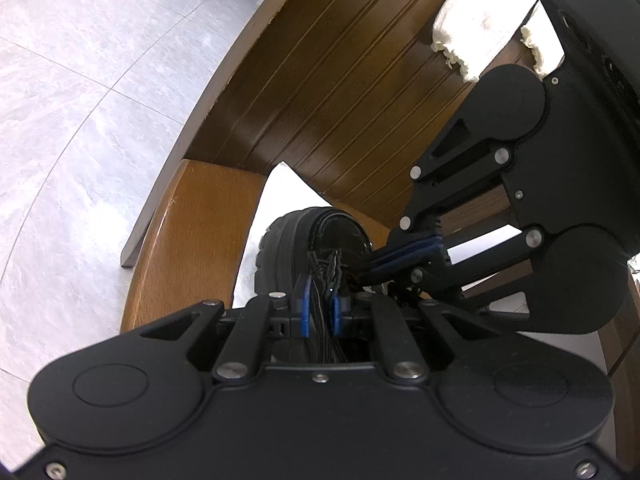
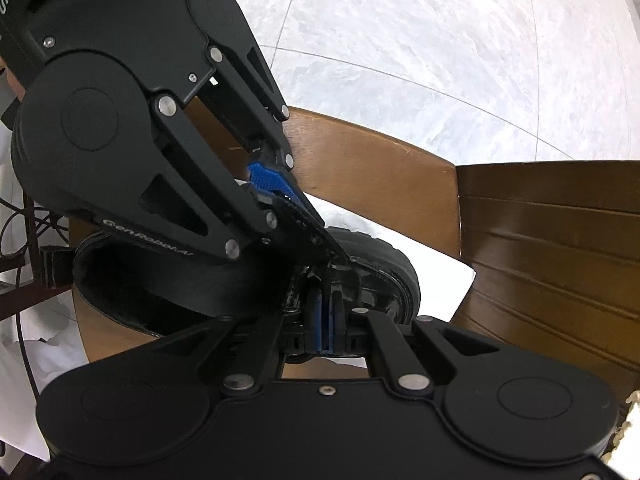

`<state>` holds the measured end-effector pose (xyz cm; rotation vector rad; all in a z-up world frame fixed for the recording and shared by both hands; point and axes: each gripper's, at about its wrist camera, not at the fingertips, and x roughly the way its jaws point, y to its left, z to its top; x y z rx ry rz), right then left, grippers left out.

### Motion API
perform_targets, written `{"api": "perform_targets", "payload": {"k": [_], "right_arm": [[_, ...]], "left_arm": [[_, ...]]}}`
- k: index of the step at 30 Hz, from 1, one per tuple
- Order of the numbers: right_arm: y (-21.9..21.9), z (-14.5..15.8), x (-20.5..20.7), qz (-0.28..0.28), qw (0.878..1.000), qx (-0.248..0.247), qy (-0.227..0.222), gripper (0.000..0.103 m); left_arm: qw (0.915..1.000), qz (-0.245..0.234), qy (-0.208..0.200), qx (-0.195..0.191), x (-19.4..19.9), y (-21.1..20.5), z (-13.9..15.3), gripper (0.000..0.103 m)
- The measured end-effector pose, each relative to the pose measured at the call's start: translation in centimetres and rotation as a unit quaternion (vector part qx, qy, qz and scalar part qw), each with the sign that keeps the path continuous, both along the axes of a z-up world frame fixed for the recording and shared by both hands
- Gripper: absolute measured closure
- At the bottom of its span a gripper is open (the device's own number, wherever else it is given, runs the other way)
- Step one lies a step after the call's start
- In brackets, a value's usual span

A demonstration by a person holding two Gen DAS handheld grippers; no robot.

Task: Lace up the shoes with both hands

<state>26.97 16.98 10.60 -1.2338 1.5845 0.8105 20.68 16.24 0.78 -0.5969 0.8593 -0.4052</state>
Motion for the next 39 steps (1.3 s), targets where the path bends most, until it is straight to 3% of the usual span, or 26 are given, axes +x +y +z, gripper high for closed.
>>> {"api": "perform_targets", "payload": {"k": [14,27,31,36,39], "right_arm": [[-0.1,-0.8,0.7,-0.025,1.000,0.007,0.007,0.100],[-0.6,-1.4,1.4,-0.056,0.998,0.016,0.015,0.099],[-0.6,-1.3,1.4,-0.058,0.998,0.018,0.014,0.099],[-0.8,-1.0,1.9,-0.073,0.997,0.027,0.012,0.099],[-0.8,-1.2,2.0,-0.074,0.997,0.028,0.012,0.100]], "left_arm": [[0.9998,-0.006,-0.008,0.015,-0.2,-0.2,0.3,0.091],[0.9904,-0.045,-0.047,0.122,-0.9,-3.6,1.9,0.092],[0.9898,-0.049,-0.048,0.125,-1.0,-3.7,2.0,0.092],[0.9814,-0.063,-0.069,0.167,-1.4,-5.0,2.5,0.092],[0.9680,-0.080,-0.093,0.219,-2.0,-6.5,3.0,0.092]]}}
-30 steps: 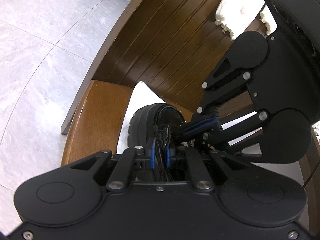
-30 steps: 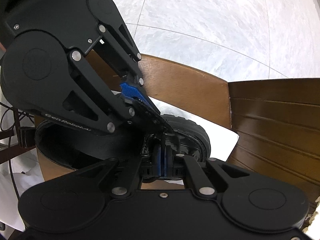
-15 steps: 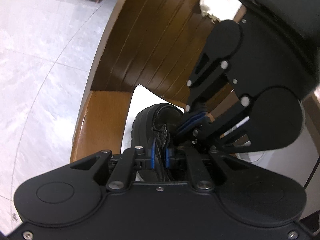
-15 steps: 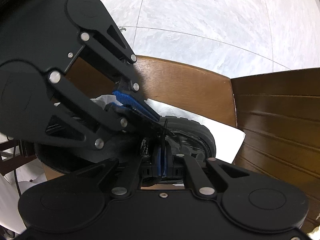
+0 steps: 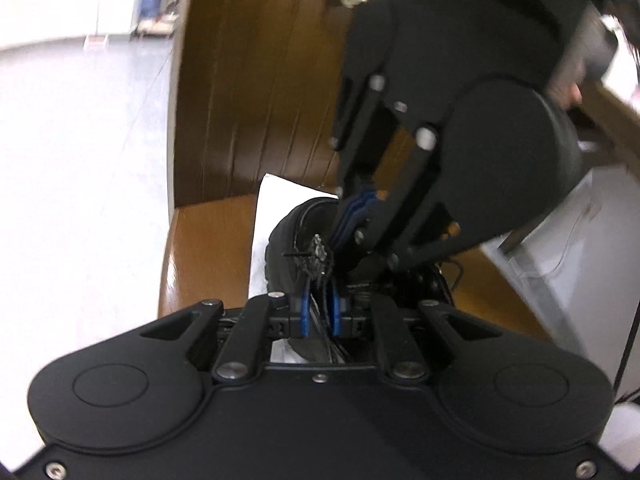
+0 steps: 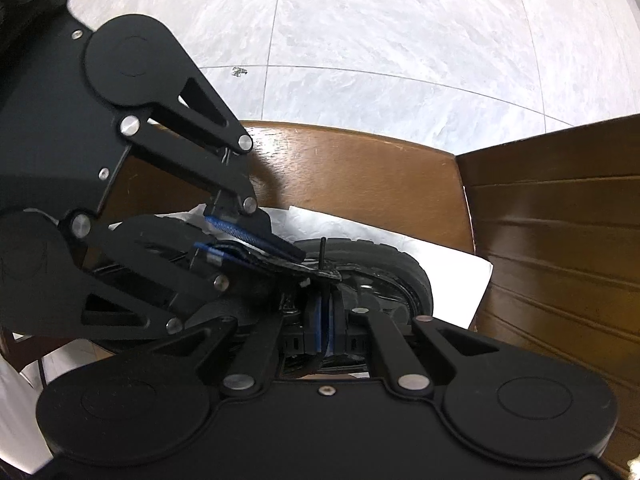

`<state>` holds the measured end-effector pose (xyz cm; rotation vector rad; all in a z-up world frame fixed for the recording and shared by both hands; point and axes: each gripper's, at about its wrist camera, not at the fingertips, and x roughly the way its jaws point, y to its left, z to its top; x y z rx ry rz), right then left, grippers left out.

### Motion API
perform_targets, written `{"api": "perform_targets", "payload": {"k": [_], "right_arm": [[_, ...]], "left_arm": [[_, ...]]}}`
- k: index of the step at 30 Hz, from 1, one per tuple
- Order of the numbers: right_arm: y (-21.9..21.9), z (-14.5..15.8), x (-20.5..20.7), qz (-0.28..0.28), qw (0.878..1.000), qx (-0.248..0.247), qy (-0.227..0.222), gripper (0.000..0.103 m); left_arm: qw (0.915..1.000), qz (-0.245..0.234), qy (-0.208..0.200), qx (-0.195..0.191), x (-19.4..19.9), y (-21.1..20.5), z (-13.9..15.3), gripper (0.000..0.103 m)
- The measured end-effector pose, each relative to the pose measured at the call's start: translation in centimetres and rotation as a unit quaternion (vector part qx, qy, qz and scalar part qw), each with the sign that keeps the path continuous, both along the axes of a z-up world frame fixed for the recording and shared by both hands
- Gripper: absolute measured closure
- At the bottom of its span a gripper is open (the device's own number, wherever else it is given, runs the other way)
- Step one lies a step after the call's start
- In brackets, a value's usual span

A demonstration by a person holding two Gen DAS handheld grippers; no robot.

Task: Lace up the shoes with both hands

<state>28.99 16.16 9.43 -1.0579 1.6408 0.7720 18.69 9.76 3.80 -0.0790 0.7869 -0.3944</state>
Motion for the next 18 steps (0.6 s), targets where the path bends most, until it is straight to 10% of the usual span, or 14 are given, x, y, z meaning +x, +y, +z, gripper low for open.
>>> {"api": "perform_targets", "payload": {"k": [14,18], "right_arm": [[-0.5,0.2,0.5,-0.015,1.000,0.024,0.000,0.099],[-0.2,0.1,0.4,-0.004,1.000,0.022,0.004,0.099]], "left_arm": [[0.9977,-0.052,-0.025,0.037,-2.1,0.8,3.3,0.072],[0.9927,-0.006,-0.053,0.108,-3.1,3.8,4.9,0.063]]}}
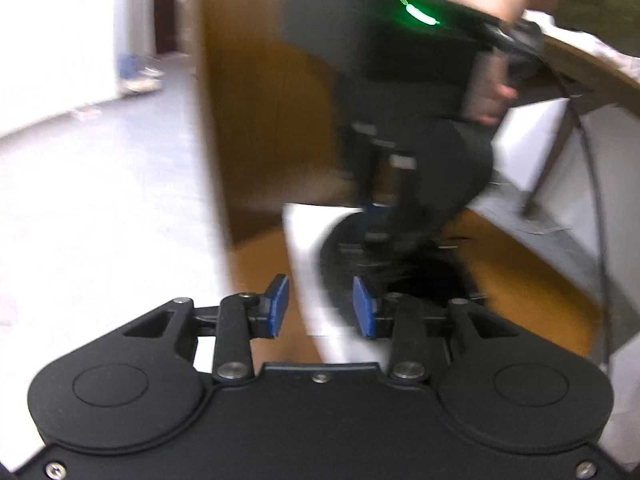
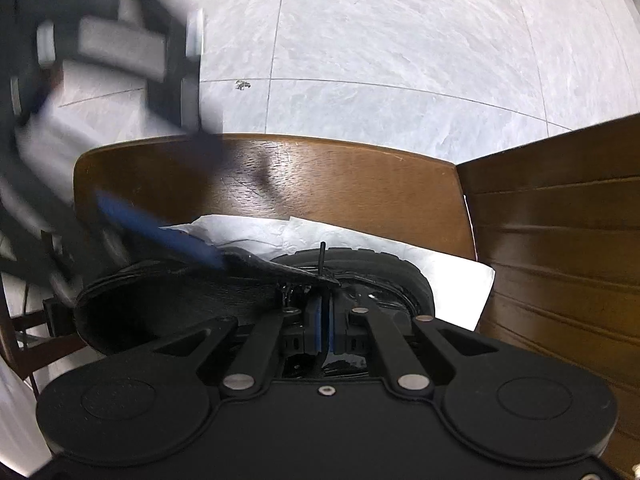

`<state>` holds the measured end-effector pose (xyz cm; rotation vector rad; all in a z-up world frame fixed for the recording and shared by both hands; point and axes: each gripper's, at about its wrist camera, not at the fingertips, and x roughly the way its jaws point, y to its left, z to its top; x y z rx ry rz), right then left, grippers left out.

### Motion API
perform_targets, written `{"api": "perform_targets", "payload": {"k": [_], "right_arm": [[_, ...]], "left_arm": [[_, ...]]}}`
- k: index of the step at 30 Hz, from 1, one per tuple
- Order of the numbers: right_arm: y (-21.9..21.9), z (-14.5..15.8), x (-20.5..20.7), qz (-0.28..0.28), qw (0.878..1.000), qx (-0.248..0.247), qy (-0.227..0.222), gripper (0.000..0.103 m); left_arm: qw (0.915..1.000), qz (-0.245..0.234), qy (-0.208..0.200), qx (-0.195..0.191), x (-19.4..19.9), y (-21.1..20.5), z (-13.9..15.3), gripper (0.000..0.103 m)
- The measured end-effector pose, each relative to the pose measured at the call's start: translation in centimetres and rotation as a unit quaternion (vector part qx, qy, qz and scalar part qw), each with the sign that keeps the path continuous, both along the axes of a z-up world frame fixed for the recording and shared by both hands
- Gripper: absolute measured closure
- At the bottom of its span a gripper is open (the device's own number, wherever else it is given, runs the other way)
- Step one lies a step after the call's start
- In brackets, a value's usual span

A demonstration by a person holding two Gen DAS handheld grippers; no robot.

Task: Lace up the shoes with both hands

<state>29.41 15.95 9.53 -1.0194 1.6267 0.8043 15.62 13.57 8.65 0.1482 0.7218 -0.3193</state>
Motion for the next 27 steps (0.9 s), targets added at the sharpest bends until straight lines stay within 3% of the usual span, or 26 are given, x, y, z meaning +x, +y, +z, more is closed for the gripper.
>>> {"api": "perform_targets", "payload": {"k": [4,8,10,12,14,16,19,20,22,24,27], "right_arm": [[0.3,0.0,-0.1,0.015,1.000,-0.003,0.005,0.099],[0.4,-0.1,-0.1,0.022,1.000,-0.006,0.010,0.099],[0.6,0.0,0.0,0.024,1.000,-0.005,0.012,0.099],[0.7,0.0,0.0,0.029,1.000,-0.002,0.011,0.099],[0.7,-0.1,-0.1,0.034,0.999,0.001,0.008,0.099],[0.7,0.0,-0.1,0.037,0.999,0.003,0.006,0.099],[0.6,0.0,0.0,0.036,0.999,0.006,0.008,0.099],[0.5,0.0,0.0,0.037,0.999,0.007,0.009,0.099],[0.5,0.0,0.0,0.039,0.999,0.008,0.010,0.099],[0.6,0.0,-0.2,0.045,0.999,0.006,0.010,0.099],[0.7,0.2,-0.4,0.052,0.999,0.004,0.008,0.099]], "left_arm": [[0.9946,-0.008,0.020,0.102,1.9,-1.2,-1.8,0.063],[0.9782,-0.106,-0.001,0.178,1.7,-4.3,-3.6,0.063],[0.9541,-0.156,-0.030,0.254,0.9,-6.2,-4.6,0.063],[0.9224,-0.190,-0.056,0.332,0.6,-7.9,-5.4,0.063],[0.9019,-0.216,-0.065,0.368,1.1,-8.9,-5.4,0.063],[0.8902,-0.243,-0.067,0.379,1.5,-9.7,-5.1,0.063],[0.8868,-0.284,-0.058,0.360,1.7,-10.4,-4.4,0.063],[0.8870,-0.292,-0.070,0.351,1.6,-10.5,-4.0,0.062],[0.8738,-0.314,-0.108,0.355,0.7,-11.0,-3.5,0.062],[0.8652,-0.323,-0.118,0.365,0.3,-11.6,-3.3,0.061],[0.8618,-0.325,-0.127,0.368,0.3,-12.4,-3.0,0.061]]}}
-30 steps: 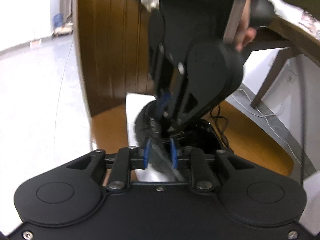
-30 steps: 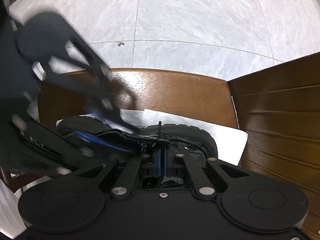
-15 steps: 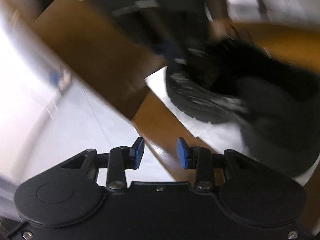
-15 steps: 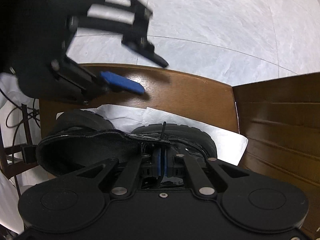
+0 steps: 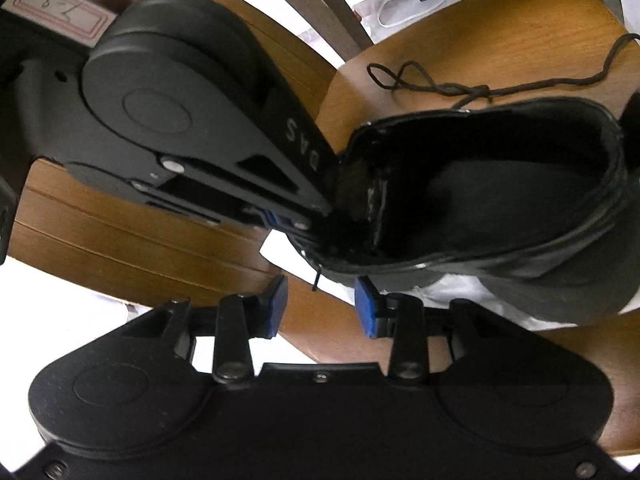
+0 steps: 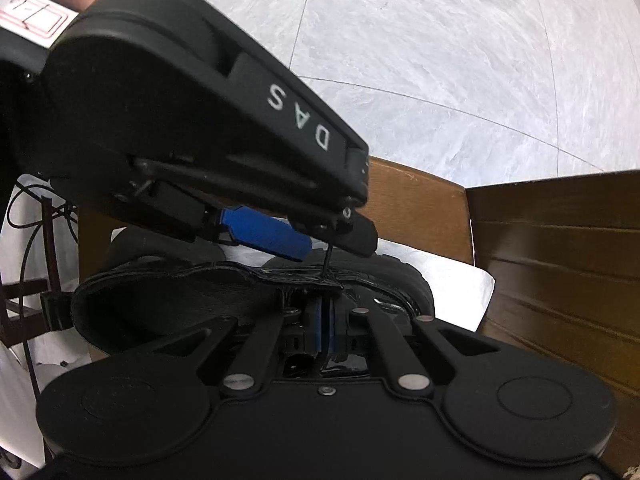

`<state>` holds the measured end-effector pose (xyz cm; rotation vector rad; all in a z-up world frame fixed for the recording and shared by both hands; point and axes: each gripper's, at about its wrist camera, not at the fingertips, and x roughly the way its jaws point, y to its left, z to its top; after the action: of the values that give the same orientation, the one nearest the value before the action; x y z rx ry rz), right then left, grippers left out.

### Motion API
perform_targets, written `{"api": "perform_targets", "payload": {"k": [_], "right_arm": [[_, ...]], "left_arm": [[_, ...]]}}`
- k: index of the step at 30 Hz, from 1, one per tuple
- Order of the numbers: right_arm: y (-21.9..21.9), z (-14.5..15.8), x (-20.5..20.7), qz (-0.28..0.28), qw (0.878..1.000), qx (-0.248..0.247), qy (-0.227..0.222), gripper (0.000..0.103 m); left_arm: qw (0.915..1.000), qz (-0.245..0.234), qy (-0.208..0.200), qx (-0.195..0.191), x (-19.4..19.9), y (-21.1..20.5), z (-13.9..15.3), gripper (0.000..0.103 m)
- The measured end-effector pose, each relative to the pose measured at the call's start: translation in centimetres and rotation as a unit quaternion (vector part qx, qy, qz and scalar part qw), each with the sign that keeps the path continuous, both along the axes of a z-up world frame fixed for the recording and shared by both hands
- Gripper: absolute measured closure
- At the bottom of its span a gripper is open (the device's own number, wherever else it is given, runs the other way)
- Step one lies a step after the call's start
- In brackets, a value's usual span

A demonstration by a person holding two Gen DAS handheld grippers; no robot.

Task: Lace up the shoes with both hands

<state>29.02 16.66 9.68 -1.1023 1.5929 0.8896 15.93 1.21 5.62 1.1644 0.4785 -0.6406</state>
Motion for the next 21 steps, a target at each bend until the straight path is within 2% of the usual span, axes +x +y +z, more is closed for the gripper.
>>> {"api": "perform_targets", "payload": {"k": [6,9,10,11,13,16,21], "right_arm": [[0.0,0.2,-0.1,-0.003,1.000,0.001,-0.002,0.099],[0.0,0.2,0.0,-0.005,1.000,-0.001,-0.002,0.099],[0.0,0.1,0.0,-0.005,1.000,-0.001,-0.002,0.099],[0.1,0.1,-0.1,-0.004,1.000,-0.002,-0.003,0.099],[0.1,0.1,-0.2,-0.004,1.000,-0.005,-0.005,0.099],[0.3,0.1,-0.3,-0.005,1.000,-0.008,-0.008,0.099],[0.5,0.2,-0.7,-0.002,1.000,-0.012,-0.015,0.098]], "left_arm": [[0.9999,-0.004,0.016,-0.004,1.2,-0.9,-0.4,0.065],[0.9994,-0.006,0.032,-0.009,1.5,-1.5,-0.1,0.079],[0.9993,-0.006,0.034,-0.010,1.6,-1.6,-0.1,0.086],[0.9993,-0.005,0.033,-0.015,1.7,-1.5,-0.2,0.093],[0.9991,0.002,0.027,-0.031,1.6,-1.4,0.2,0.101],[0.9982,0.009,0.026,-0.053,1.4,-1.6,1.3,0.101],[0.9965,0.021,0.030,-0.075,1.5,-0.5,0.4,0.101]]}}
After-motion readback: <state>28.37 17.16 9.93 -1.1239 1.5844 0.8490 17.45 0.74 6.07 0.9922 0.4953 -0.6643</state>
